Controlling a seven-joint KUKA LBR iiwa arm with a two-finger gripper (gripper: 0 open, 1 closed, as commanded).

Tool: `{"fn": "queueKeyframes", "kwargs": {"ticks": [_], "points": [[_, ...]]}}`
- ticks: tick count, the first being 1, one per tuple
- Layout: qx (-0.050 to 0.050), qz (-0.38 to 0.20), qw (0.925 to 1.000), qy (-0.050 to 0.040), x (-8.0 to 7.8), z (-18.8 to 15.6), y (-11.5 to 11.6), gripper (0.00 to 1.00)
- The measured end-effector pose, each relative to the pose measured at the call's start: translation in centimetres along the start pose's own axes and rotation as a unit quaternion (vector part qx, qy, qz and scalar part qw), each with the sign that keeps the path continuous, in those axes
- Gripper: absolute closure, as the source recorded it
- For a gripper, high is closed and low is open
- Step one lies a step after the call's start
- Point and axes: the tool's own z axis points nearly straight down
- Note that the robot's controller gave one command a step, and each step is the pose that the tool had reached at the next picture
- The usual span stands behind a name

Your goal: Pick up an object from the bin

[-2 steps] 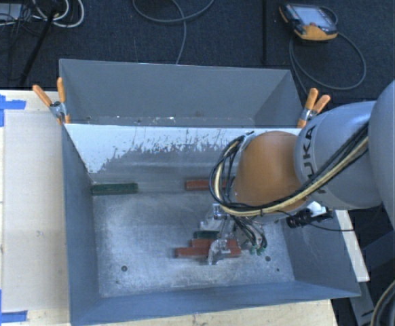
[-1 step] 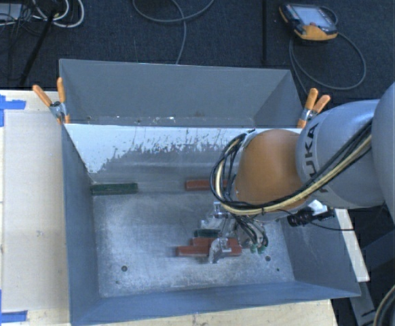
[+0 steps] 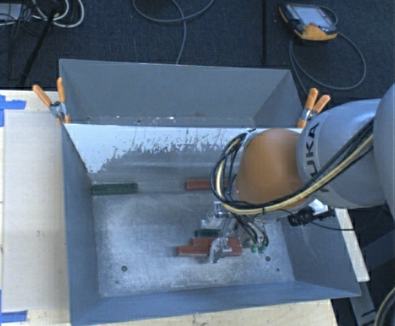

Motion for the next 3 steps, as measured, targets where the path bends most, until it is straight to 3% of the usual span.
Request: {"fn": "queueKeyframes", "kwargs": {"ticks": [2, 3], "points": [[0.0, 0.0, 1.0, 0.0038, 0.2, -2.2, 0.0, 1.0], [0.0, 0.0, 1.0, 0.0013, 0.1, -3.8, 0.0, 1.0]]}}
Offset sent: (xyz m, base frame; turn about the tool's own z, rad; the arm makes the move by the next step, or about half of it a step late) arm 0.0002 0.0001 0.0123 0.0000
